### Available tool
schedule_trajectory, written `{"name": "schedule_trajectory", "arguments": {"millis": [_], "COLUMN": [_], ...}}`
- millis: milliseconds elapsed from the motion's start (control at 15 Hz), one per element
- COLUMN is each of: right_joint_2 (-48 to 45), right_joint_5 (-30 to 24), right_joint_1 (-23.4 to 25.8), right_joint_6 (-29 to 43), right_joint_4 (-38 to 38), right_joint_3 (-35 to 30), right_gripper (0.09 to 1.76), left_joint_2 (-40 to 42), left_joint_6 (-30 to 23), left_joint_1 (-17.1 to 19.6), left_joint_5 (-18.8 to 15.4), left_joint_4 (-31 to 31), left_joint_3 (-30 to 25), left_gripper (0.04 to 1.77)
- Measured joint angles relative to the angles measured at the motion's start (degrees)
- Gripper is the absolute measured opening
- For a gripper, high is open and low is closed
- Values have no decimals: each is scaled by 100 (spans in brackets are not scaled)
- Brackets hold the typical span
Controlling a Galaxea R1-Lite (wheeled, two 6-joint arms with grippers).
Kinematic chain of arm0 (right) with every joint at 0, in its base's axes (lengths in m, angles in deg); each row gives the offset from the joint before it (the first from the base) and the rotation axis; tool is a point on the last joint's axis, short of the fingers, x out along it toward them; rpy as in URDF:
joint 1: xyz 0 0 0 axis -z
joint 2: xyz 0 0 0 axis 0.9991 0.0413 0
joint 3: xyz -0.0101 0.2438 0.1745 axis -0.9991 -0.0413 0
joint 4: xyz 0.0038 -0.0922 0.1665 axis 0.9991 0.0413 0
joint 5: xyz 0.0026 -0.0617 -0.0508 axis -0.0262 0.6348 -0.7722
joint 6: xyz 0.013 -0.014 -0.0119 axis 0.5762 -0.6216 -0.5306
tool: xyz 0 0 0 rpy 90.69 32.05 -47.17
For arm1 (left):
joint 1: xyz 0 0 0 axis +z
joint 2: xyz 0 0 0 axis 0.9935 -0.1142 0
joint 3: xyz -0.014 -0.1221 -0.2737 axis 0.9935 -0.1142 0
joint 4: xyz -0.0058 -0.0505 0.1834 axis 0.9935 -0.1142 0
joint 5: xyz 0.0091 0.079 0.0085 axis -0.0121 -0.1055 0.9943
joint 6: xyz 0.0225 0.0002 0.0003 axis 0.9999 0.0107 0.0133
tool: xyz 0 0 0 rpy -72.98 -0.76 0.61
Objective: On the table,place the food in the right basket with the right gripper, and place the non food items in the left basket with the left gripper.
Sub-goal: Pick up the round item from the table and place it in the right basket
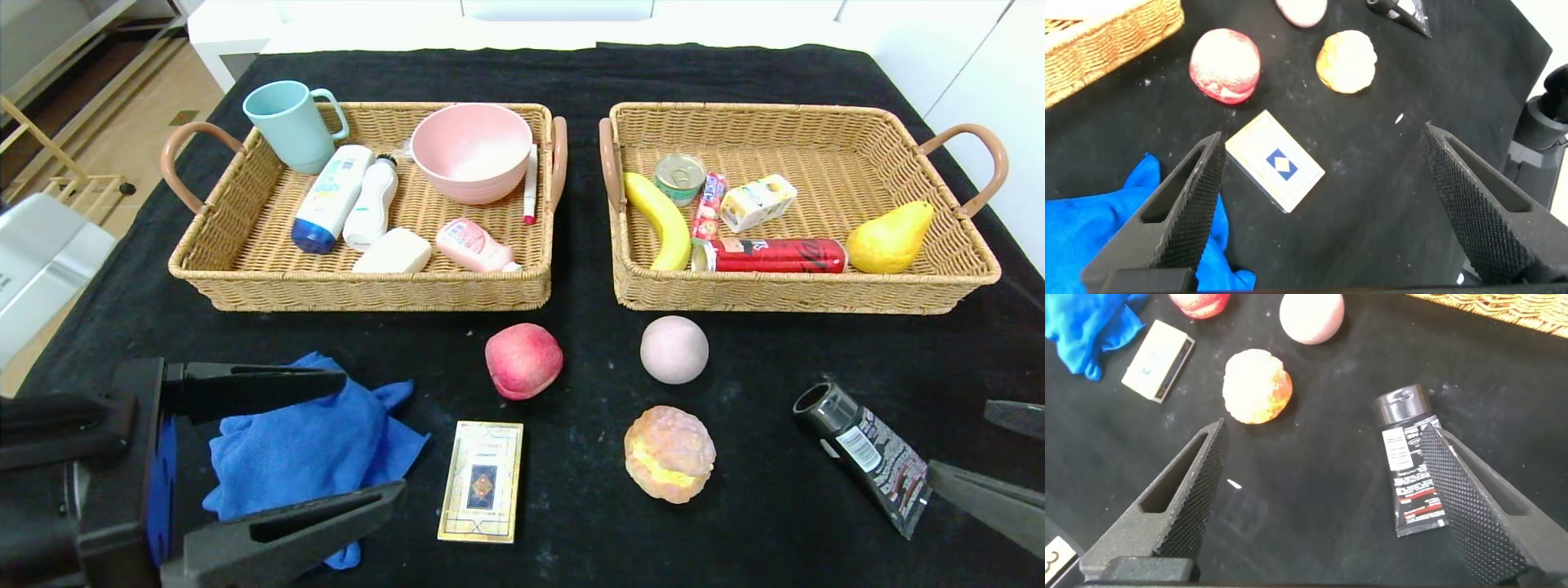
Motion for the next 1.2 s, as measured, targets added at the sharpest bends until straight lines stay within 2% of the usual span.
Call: {"name": "schedule_trajectory", "arguments": {"millis": [133, 333, 533, 667, 933, 1200], "right_joint_2": [41, 123, 133, 267, 788, 1574], "right_joint_5": [262, 996, 1282, 1432, 1468, 1621], "right_joint_1": [5, 52, 85, 90, 6, -406], "right_joint_6": [-69, -691, -920, -853, -536, -52], "right_joint_4": [2, 13, 129, 529, 1232, 1808], "right_joint_3": [26, 39, 102, 279, 1075, 2070], "right_gripper": [171, 171, 171, 171, 171, 171], "left_joint_2": [44, 116, 185, 245, 310, 306], "left_joint_6": [-2, -6, 0, 0, 13, 13], "left_joint_1": [5, 16, 85, 124, 133, 127], "left_joint_5": [11, 28, 33, 30, 26, 13], "left_joint_4": [0, -12, -13, -12, -24, -24], "left_joint_3": [-6, -33, -39, -37, -45, -63], "left_gripper": [172, 172, 172, 172, 172, 172]}}
